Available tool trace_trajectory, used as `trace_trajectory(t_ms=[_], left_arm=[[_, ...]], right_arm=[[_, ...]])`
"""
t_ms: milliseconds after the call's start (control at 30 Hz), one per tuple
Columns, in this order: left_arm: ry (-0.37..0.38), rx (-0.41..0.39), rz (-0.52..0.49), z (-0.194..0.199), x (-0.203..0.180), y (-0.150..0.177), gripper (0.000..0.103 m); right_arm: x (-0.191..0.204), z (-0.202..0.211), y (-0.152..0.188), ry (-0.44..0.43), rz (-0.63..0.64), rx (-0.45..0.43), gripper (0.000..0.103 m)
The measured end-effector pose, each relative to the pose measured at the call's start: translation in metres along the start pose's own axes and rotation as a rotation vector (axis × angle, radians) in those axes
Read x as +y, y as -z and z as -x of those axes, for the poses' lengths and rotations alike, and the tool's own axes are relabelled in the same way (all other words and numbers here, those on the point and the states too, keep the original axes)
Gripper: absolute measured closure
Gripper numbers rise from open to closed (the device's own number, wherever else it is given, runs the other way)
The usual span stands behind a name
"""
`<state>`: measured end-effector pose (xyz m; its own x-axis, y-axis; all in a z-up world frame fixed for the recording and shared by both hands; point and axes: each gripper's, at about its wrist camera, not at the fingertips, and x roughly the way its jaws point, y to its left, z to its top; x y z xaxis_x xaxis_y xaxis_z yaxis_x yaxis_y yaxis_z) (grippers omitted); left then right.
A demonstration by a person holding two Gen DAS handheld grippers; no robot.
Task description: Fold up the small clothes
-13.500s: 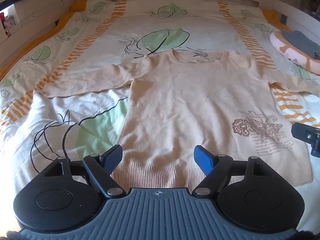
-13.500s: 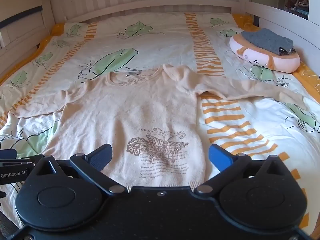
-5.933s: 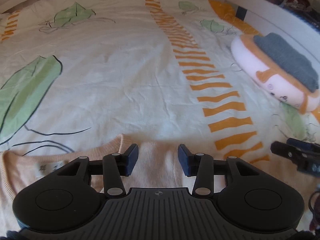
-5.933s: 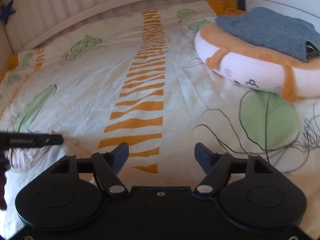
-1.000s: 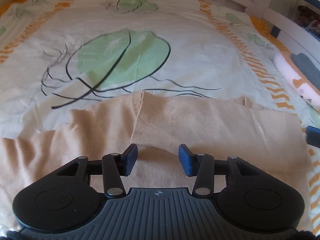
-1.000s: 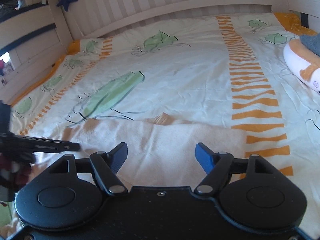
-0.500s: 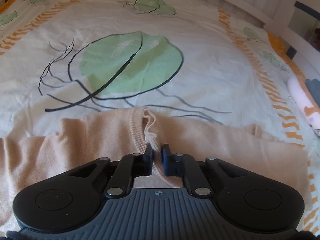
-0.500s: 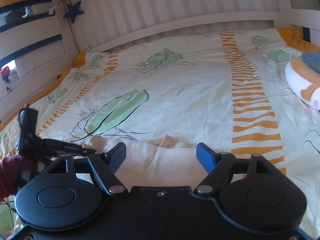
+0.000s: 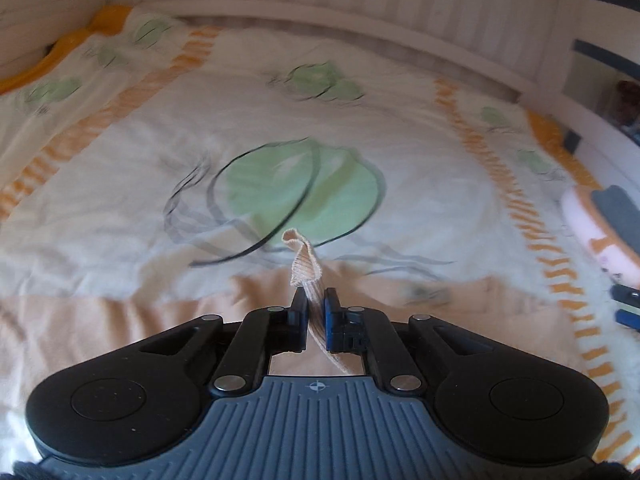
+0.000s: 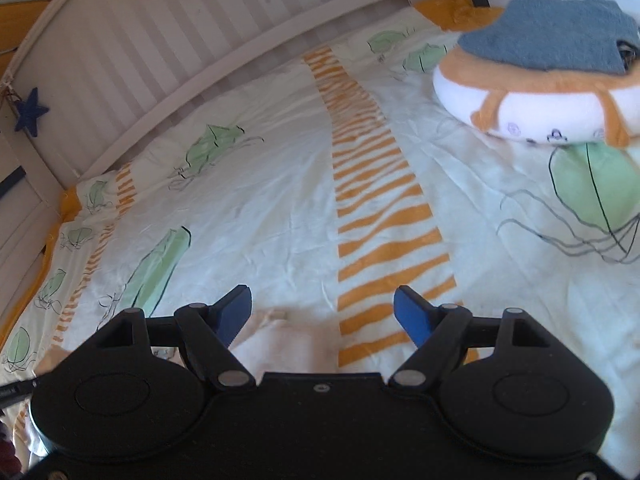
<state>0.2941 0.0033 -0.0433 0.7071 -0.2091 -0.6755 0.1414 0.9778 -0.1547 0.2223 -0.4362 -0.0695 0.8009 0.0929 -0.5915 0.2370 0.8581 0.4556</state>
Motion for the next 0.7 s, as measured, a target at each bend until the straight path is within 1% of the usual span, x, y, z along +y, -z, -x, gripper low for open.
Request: trace_trajectory(t_ms=[67, 133, 300, 367, 433, 567, 633, 700], left_arm=[[-0.031, 0.019, 0.028, -0.008, 0.015, 0.006, 0.095], [-0.058, 0.037, 0.018, -0.015, 0.023, 0.01, 0.095], [-0.053, 0.085, 0.034, -0.028, 0.034, 0.018, 0.095], [-0.053, 0.09, 0.034, -0.023, 0.034, 0.022, 0.095], [-0.044, 0.065, 0.021, -0.016, 0.029, 0.021, 0.095], [-0.021, 0.002, -0.063, -0.002, 0.002, 0.014, 0.093], [-0.001, 0.003, -0.098, -0.005, -0.012, 0.011, 0.091], [0.032, 0.028, -0.115, -0.015, -0.025, 0.011, 0.082]], right_arm=[[-0.001, -0.005, 0.002, 0.006, -0.002, 0.033, 0.022], [0.0, -0.011, 0.006, -0.003, 0.006, 0.066, 0.022], [0.011, -0.024, 0.017, -0.046, 0.055, 0.15, 0.023], [0.013, -0.029, 0.021, -0.05, 0.06, 0.173, 0.023], [0.012, -0.031, 0.023, -0.053, 0.06, 0.183, 0.023], [0.006, -0.037, 0.025, -0.085, 0.007, 0.192, 0.023], [0.003, -0.042, 0.027, -0.114, -0.018, 0.22, 0.032], [0.002, -0.048, 0.03, -0.127, -0.034, 0.24, 0.034]])
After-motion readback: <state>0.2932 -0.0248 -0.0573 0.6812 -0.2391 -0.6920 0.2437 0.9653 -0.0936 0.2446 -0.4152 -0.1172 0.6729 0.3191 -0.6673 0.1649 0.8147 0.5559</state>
